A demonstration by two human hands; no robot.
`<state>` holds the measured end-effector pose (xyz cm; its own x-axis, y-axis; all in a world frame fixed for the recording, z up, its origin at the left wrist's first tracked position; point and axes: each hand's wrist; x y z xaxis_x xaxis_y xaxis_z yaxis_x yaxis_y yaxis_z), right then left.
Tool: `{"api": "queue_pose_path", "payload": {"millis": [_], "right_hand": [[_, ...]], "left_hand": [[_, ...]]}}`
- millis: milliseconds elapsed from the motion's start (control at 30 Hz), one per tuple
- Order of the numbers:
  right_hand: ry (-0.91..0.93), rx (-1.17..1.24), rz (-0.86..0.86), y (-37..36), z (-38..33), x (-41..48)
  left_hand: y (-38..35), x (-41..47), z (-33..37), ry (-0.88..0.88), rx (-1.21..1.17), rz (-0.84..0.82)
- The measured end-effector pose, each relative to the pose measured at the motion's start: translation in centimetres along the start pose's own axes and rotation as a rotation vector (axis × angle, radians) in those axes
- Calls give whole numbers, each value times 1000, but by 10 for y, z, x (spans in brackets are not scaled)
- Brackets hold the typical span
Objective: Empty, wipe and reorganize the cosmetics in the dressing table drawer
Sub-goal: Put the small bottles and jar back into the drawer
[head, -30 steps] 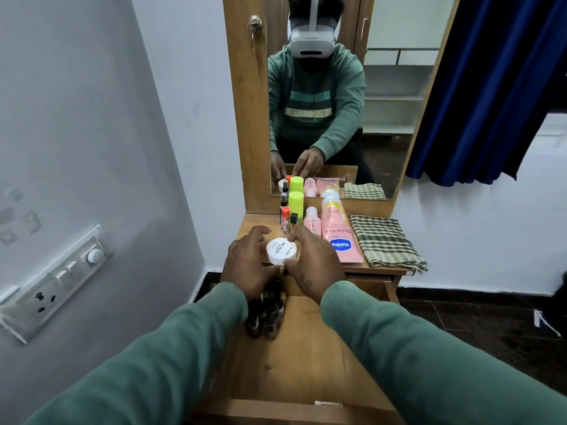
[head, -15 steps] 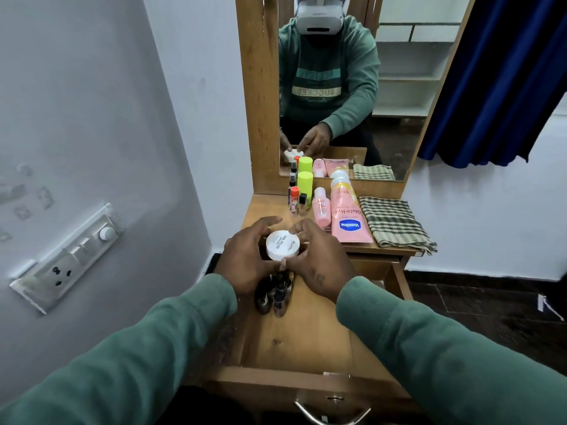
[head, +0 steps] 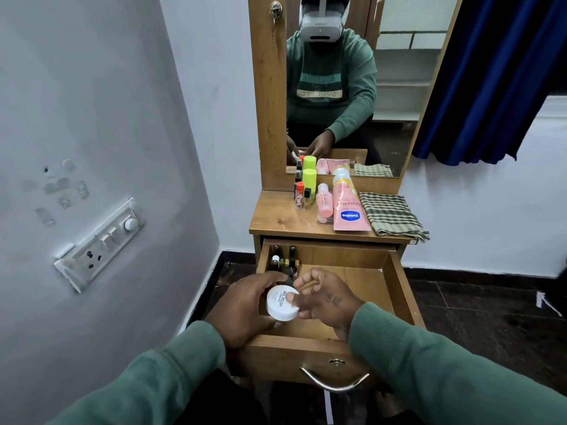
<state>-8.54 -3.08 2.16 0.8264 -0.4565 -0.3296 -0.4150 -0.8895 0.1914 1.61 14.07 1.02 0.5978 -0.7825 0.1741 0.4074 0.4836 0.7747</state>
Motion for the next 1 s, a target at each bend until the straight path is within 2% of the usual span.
{"api": "queue_pose_path", "payload": {"millis": [167, 500, 700, 1000], "right_hand": [[-130, -41, -100, 0, 6, 12], [-191, -198, -179, -14, 14, 41], [-152, -303, -185, -21, 27, 52], [-49, -430, -210, -21, 36, 57]], "left_hand": [[5, 6, -5, 38, 221, -129], [3, 24, -10, -88, 607, -262], [-4, 28, -13, -71, 637, -330], [-8, 27, -13, -103, 678, -319]]}}
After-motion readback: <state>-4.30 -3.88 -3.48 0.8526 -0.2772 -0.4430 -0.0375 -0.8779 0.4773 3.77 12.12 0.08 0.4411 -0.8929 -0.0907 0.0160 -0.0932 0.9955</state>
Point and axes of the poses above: each hand's wrist, its own x-axis towards the middle knuckle, its own y-axis out of the back of the hand, z = x × y, and after that the axes turned 2 degrees about z, right-handed
